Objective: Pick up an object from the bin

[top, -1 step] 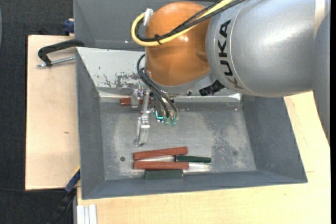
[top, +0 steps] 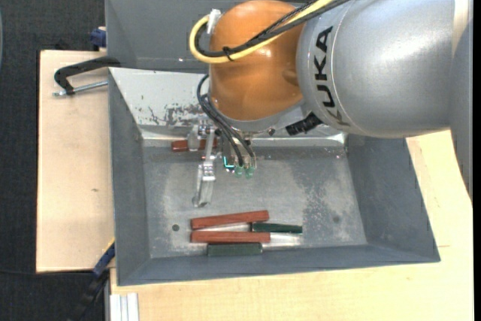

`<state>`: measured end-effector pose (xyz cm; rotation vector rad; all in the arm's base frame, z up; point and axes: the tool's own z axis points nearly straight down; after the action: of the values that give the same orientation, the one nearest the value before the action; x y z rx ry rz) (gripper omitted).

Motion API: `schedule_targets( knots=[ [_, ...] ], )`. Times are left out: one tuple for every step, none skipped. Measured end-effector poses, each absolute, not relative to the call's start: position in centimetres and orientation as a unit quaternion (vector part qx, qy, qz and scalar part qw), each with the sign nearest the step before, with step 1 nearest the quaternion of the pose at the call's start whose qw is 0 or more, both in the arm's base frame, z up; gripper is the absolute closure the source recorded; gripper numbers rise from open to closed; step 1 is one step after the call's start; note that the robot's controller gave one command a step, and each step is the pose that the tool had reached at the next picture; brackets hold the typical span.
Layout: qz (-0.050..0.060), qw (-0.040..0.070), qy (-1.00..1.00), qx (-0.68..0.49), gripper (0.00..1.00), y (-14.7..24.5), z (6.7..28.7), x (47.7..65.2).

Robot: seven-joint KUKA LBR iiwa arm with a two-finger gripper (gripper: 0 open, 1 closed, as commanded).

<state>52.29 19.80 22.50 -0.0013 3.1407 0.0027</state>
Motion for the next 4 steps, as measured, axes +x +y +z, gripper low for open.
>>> schedule_targets(
  knots=[
    [0.001, 0.001, 0.999, -0.049, 0.00, 16.4, 20.3, 52.5],
    [0.000, 0.001, 0.988, -0.151, 0.00, 14.8, 16.8, 52.5],
    [0.001, 0.002, 0.976, -0.218, 0.00, 12.0, 13.1, 51.8],
    [0.000, -0.001, 0.988, -0.157, 0.00, 9.2, 12.1, 50.0]
  ],
)
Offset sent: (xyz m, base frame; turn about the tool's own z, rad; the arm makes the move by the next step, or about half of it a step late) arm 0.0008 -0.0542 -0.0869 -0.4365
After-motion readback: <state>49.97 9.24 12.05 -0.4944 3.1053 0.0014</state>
